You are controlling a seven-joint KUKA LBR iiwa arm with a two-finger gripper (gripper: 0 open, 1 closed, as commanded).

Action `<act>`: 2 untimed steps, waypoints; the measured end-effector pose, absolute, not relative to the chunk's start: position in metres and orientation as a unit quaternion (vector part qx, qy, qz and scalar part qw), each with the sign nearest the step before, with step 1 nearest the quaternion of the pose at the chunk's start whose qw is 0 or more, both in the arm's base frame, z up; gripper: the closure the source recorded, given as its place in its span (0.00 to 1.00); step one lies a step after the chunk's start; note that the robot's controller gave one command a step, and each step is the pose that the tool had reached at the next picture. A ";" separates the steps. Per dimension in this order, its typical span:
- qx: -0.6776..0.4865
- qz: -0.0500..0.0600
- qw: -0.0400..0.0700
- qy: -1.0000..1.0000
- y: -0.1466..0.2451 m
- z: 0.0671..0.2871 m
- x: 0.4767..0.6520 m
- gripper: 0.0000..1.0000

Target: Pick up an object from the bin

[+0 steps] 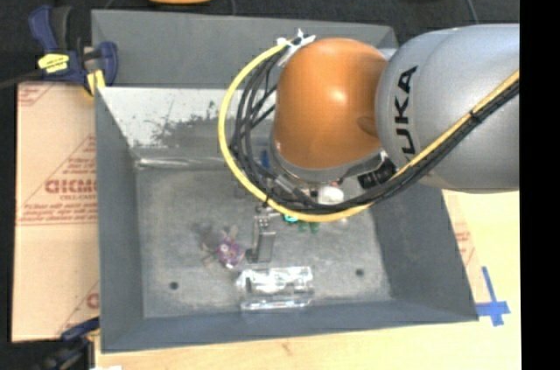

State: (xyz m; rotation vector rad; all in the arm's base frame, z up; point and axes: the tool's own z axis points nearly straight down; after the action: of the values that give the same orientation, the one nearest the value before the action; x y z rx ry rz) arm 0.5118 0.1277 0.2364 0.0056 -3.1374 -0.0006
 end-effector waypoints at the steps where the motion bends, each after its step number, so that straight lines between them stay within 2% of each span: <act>1: 0.047 0.001 0.002 -0.999 0.120 0.130 0.521 0.00; 2: 0.045 -0.001 -0.001 -0.999 0.121 0.135 0.522 1.00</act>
Offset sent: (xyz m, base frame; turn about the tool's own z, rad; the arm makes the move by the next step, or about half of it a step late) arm 0.0095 -0.0064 -0.1018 -0.0907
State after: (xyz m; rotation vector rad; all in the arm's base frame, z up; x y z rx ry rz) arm 0.5223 0.1208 0.1349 0.1424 -3.1413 -0.0022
